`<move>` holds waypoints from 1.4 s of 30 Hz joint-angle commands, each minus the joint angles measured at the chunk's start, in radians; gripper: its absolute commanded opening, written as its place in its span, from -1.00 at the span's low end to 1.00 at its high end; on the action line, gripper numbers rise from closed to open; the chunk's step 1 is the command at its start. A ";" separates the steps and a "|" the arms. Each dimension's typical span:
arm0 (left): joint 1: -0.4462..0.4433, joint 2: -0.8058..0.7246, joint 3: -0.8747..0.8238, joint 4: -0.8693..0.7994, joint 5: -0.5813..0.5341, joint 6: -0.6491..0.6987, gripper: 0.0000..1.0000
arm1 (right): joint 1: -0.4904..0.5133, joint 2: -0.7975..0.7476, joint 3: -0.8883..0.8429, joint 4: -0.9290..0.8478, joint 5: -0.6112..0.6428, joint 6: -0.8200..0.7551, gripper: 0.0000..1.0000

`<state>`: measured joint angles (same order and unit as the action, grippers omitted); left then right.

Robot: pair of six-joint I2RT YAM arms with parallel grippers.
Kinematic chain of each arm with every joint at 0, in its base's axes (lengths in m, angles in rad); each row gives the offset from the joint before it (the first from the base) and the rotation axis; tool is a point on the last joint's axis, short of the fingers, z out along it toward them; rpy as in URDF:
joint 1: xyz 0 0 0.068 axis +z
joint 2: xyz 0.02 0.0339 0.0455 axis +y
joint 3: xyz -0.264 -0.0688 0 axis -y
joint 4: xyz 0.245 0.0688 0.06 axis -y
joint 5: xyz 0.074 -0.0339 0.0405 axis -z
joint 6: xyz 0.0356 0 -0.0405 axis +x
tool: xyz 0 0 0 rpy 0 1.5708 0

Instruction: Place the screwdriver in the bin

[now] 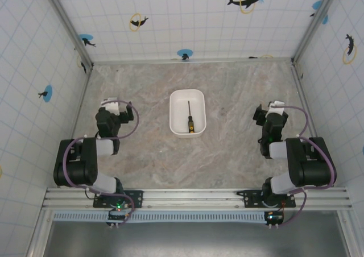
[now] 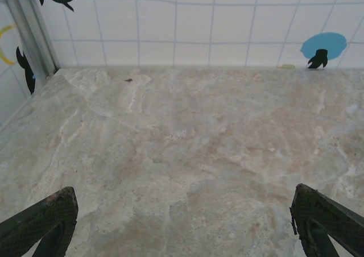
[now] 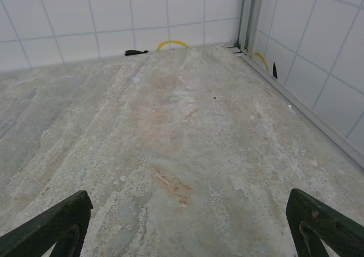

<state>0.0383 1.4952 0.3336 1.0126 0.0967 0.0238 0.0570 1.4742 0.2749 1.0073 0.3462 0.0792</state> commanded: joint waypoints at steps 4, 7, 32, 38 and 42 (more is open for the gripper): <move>-0.008 0.029 -0.103 0.247 -0.064 -0.009 0.95 | -0.006 -0.005 0.032 0.008 0.012 0.008 0.82; -0.007 0.015 -0.096 0.196 -0.065 -0.007 0.95 | -0.006 -0.005 0.032 0.008 0.010 0.008 0.84; -0.038 0.019 -0.083 0.175 -0.113 0.019 0.95 | -0.004 -0.005 0.035 0.001 0.011 0.001 0.99; -0.038 0.019 -0.082 0.175 -0.113 0.018 0.95 | -0.003 -0.005 0.035 0.002 0.013 0.001 0.99; -0.038 0.018 -0.083 0.175 -0.113 0.019 0.95 | -0.003 -0.004 0.035 0.002 0.013 0.001 0.99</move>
<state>0.0025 1.5185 0.2310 1.1763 -0.0120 0.0273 0.0570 1.4742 0.2756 0.9916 0.3439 0.0818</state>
